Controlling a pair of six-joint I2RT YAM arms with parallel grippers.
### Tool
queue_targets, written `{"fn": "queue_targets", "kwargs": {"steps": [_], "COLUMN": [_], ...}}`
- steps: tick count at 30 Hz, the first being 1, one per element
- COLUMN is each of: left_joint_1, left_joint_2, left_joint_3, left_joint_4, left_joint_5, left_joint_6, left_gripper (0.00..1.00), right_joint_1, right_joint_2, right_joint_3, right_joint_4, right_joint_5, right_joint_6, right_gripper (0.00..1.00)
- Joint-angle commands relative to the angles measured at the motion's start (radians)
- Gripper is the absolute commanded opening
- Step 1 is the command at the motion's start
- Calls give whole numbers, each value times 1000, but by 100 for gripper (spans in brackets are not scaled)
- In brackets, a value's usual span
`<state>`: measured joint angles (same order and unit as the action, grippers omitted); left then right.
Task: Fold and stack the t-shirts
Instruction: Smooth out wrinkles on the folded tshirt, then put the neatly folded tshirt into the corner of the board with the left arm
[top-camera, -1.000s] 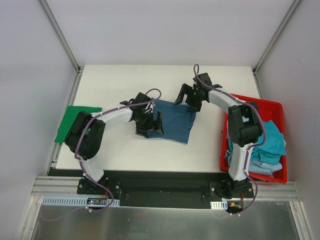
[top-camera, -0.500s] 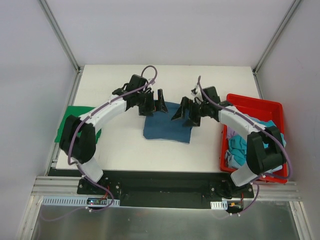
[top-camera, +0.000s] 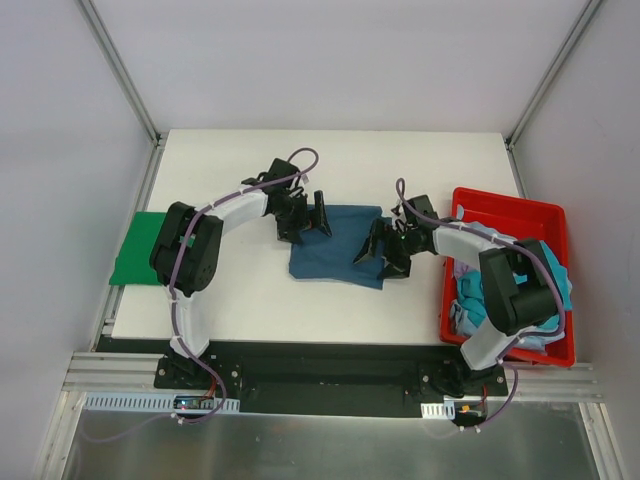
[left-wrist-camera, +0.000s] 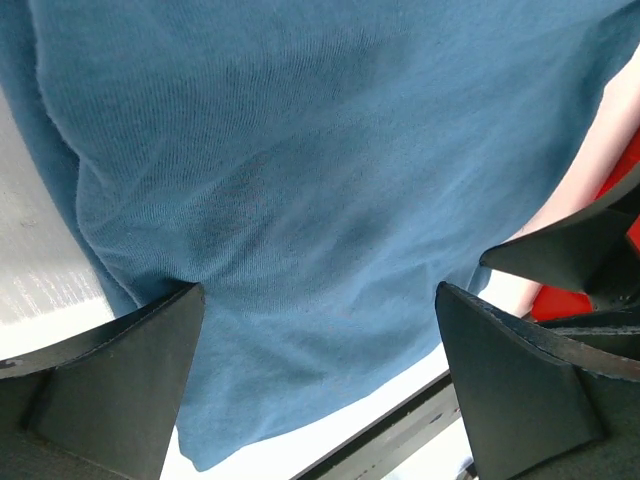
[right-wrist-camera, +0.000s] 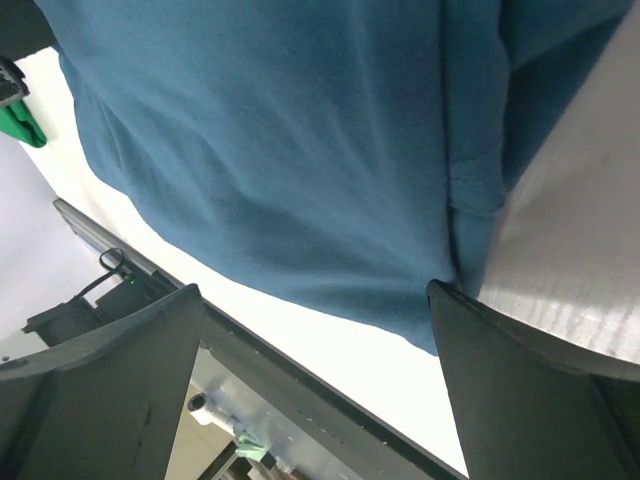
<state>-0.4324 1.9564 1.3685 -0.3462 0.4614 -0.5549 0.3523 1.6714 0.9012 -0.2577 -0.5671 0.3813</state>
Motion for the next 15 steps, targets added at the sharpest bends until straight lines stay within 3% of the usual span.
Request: {"fn": "queue_targets", "kwargs": {"steps": [1, 4, 11, 15], "left_joint_1": [0, -6, -12, 36], "left_joint_2": [-17, -108, -387, -395], "left_joint_3": [20, 18, -114, -137], "left_joint_4": [-7, -10, -62, -97], "left_joint_5": [-7, -12, -225, -282], "left_joint_6": [19, 30, 41, 9], "left_gripper": [99, 99, 99, 99], "right_joint_1": [-7, -10, -64, -96], "right_joint_2": [-93, -188, -545, -737], "right_joint_3": [39, 91, 74, 19], "right_joint_4": [-61, -97, -120, -89], "right_joint_5": [87, 93, 286, 401], "right_joint_6": [-76, -122, -148, -137], "right_gripper": [96, 96, 96, 96]}}
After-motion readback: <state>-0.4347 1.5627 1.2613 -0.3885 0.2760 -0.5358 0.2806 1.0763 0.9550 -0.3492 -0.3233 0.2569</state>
